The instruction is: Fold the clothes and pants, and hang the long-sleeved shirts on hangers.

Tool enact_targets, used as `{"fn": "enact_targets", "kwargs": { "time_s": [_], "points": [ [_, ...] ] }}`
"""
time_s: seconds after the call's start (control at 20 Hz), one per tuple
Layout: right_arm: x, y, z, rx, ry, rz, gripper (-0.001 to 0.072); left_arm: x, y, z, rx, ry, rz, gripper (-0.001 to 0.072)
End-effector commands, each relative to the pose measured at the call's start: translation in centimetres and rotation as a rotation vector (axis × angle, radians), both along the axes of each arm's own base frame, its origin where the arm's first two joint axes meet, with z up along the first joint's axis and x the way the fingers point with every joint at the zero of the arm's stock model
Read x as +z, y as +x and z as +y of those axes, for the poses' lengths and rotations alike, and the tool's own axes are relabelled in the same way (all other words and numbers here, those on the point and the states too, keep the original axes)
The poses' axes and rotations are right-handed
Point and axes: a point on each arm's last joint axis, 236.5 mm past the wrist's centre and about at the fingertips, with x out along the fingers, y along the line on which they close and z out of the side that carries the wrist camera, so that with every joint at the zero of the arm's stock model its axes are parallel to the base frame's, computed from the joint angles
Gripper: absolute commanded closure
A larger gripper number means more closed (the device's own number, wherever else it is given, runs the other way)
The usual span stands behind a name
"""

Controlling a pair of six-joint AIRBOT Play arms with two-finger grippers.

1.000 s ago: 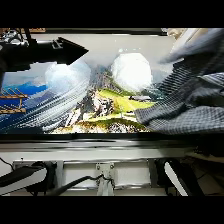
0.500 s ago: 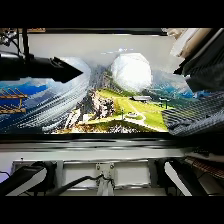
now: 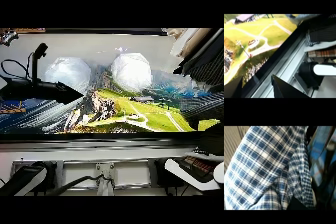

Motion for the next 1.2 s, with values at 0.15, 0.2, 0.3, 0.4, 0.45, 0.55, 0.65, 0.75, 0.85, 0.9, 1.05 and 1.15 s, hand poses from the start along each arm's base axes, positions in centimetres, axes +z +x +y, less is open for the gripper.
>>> {"fn": "enact_targets", "kwargs": {
  "time_s": [0.15,0.2,0.3,0.4,0.45,0.55,0.65,0.75,0.85,0.9,1.05,1.15],
  "points": [
    [4.3,-0.2,-4.7,0.006,-0.105,-0.212,0.0688,0.3,-0.5,0.1,0.017,-0.005,-0.022,0.0354],
    [4.1,-0.2,-5.4,0.004,-0.096,-0.227,0.0688,0.4,-0.7,0.2,0.014,-0.004,-0.025,0.0354],
    [4.0,0.0,-6.6,0.007,-0.093,-0.261,0.0688,0.6,-1.2,0.1,0.002,-0.004,-0.022,0.0354],
    [4.4,0.3,-7.5,0.024,-0.094,-0.317,0.0688,0.5,-1.9,0.1,-0.018,0.001,-0.012,0.0354],
    [4.2,0.5,-8.0,0.031,-0.081,-0.339,0.0688,0.5,-2.0,0.1,-0.024,0.001,-0.007,0.0354],
    [3.2,1.0,-8.9,0.043,-0.036,-0.368,0.0688,0.5,-2.0,0.1,-0.024,0.000,-0.007,0.0354],
    [2.9,1.3,-9.6,0.049,-0.024,-0.391,0.0688,0.5,-2.0,0.1,-0.018,-0.002,0.002,0.0354],
    [3.8,0.9,-10.1,0.050,-0.052,-0.429,0.0688,0.5,-2.0,0.1,-0.012,-0.004,0.011,0.0354],
    [4.2,0.3,-10.6,0.042,-0.062,-0.451,0.0688,0.5,-2.0,0.1,-0.012,-0.004,0.011,0.0354],
    [4.2,-0.2,-10.8,0.031,-0.064,-0.452,0.0688,0.5,-2.0,0.1,-0.012,-0.004,0.012,0.0354],
    [4.2,-1.3,-11.5,0.012,-0.062,-0.461,0.0688,0.5,-2.0,0.1,-0.012,-0.004,0.012,0.0354],
    [3.8,-1.8,-11.8,0.003,-0.054,-0.446,0.0688,0.5,-2.0,0.1,-0.012,-0.004,0.012,0.0354]
  ]
}}
